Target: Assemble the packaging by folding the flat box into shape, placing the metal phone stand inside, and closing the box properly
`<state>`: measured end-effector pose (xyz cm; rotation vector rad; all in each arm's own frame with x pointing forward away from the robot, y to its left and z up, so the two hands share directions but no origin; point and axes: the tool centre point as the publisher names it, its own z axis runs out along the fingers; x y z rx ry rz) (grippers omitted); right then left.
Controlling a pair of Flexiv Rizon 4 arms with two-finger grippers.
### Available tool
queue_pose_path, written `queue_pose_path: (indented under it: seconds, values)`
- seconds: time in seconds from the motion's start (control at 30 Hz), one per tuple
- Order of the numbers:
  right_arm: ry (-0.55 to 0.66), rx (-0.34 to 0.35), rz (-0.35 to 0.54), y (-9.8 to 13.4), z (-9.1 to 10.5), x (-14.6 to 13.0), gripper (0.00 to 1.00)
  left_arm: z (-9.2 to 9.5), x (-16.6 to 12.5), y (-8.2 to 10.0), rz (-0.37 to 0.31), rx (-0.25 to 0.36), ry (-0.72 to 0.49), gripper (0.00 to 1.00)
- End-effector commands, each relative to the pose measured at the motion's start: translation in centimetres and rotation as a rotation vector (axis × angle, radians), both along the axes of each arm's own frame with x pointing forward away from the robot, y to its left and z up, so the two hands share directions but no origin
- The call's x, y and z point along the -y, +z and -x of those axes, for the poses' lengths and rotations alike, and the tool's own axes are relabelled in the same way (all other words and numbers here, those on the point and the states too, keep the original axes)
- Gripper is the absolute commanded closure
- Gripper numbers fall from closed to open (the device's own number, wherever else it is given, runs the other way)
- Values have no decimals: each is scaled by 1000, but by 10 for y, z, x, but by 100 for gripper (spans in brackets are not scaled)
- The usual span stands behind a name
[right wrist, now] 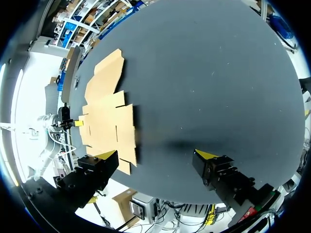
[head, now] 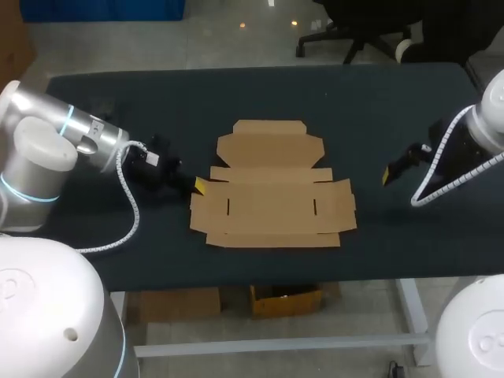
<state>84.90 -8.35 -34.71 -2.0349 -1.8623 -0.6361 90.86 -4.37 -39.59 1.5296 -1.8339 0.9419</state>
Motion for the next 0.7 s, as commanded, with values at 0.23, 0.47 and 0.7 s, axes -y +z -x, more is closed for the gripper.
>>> queue_pose_path:
  seconds: [0.23,0.47,0.7]
  values:
    - [2,-3,-5,2,0,1,0,5,2,0,1,-1,-14,100]
    - [5,-2,-5,2,-1,1,0,10,4,-1,1,-1,-16,100]
    - [4,-1,-5,2,0,0,0,9,3,-1,-6,-1,-27,100]
